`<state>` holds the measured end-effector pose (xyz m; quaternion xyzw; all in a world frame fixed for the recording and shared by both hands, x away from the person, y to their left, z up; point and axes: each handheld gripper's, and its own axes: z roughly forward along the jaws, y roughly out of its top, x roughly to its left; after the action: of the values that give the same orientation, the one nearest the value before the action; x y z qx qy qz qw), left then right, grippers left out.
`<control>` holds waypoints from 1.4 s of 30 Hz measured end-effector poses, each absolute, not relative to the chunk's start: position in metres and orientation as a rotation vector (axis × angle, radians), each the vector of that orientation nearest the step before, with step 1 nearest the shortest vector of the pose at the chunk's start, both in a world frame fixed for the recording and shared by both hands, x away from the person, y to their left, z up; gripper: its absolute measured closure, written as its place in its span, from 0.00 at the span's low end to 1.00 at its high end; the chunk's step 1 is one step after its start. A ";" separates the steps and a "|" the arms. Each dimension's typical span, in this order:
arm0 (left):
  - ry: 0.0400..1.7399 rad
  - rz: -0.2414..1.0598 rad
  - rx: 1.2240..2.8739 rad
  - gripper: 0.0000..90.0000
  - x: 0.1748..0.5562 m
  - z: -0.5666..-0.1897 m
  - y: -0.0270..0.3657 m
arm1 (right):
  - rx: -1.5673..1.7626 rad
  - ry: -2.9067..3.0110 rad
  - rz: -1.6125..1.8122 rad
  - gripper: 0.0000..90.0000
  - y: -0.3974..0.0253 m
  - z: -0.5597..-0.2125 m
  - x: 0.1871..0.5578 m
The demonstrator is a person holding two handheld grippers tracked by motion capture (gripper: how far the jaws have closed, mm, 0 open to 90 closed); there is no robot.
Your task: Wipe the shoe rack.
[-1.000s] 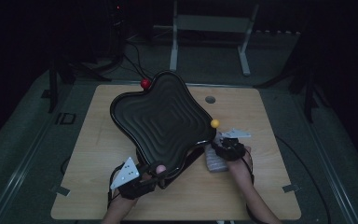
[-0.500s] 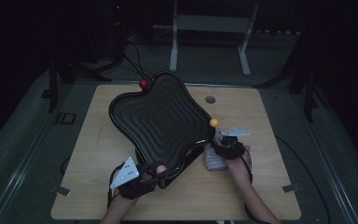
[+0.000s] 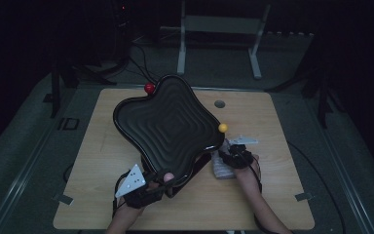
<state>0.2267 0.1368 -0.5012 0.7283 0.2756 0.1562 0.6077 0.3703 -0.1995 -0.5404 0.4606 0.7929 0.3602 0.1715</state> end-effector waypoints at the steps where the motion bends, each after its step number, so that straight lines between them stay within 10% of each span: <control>1: 0.637 0.361 1.681 0.67 0.227 -0.501 0.137 | 1.298 2.263 1.026 0.78 -0.199 -0.538 0.368; 42: 0.646 0.365 1.684 0.67 0.226 -0.501 0.135 | 0.789 2.574 1.200 0.80 -0.099 -0.547 0.274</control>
<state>0.2257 0.1354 -0.5010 0.7280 0.2794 0.1579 0.6058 0.2739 -0.0995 -0.5471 0.2666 0.8692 0.4051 0.0970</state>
